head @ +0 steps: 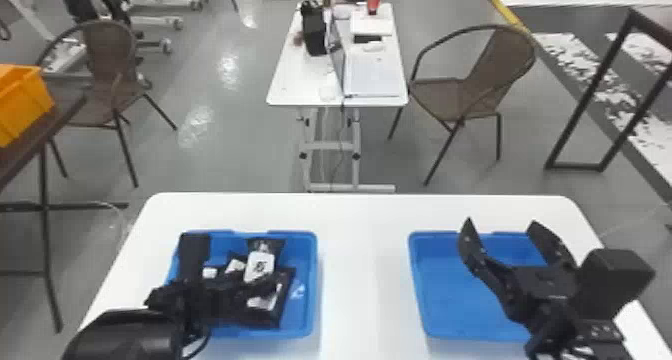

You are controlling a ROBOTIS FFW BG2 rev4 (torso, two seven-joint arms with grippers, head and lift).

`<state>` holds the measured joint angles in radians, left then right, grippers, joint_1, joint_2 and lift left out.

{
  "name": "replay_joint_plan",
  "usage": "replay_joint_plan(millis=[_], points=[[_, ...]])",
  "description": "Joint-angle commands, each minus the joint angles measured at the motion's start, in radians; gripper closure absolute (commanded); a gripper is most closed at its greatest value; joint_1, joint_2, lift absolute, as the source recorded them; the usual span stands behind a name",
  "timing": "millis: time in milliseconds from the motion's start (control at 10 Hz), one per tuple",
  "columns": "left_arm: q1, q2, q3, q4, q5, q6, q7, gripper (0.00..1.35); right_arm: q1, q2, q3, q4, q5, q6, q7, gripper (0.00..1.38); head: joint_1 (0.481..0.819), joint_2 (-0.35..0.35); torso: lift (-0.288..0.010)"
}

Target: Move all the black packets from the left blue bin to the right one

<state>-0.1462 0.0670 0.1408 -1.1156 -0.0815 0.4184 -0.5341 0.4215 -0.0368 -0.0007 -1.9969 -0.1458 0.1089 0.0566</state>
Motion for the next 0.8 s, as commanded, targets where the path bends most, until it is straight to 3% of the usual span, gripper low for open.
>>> replay_joint_plan(millis=[0, 100, 300, 500, 700], points=[[-0.004, -0.001, 0.008, 0.003, -0.001, -0.012, -0.014, 1.06, -0.001, 0.0, 0.001, 0.001, -0.001, 0.0, 0.0, 0.1, 0.695, 0.018, 0.0], [-0.001, -0.001, 0.014, 0.003, -0.004, -0.038, -0.046, 1.19, 0.0, -0.002, 0.001, 0.001, -0.003, 0.0, 0.0, 0.1, 0.695, 0.018, 0.0], [0.036, -0.001, 0.046, -0.044, -0.007, -0.099, -0.15, 1.19, 0.0, -0.003, 0.002, 0.003, -0.006, 0.0, 0.0, 0.1, 0.695, 0.007, 0.0], [0.143, -0.019, 0.079, -0.25, 0.032, -0.113, -0.222, 1.19, 0.002, -0.005, 0.004, 0.003, -0.011, 0.0, 0.005, 0.1, 0.695, 0.007, 0.0], [0.161, -0.021, 0.08, -0.303, 0.069, -0.225, -0.391, 1.19, -0.003, -0.009, 0.007, 0.007, -0.034, 0.0, 0.025, 0.1, 0.695, -0.004, 0.0]])
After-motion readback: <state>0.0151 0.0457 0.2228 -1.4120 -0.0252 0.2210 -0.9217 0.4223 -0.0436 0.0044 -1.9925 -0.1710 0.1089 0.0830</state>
